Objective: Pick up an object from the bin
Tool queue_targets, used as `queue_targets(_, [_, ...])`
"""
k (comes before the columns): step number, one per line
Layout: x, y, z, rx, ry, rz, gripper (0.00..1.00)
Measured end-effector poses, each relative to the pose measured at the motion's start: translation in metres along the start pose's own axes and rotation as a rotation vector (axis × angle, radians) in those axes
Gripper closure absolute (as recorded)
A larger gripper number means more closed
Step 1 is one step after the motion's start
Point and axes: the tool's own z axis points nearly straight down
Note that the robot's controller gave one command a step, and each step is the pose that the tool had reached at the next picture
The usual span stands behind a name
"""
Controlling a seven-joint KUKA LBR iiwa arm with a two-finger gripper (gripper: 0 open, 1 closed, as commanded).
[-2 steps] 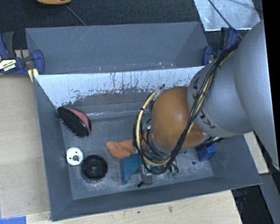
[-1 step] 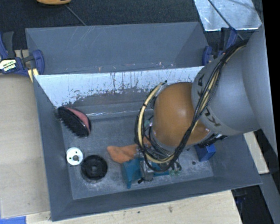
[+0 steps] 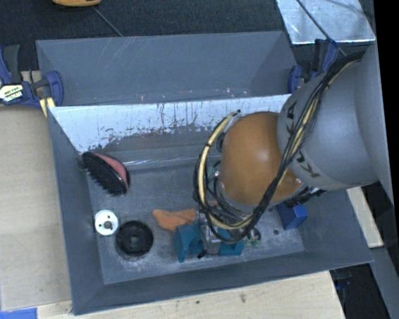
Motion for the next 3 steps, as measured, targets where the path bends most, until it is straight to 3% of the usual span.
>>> queue_targets(1, [0.002,0.000,-0.020,0.000,0.006,0.000,1.00])
queue_targets(3, [0.000,0.000,-0.053,-0.001,-0.001,0.000,1.00])
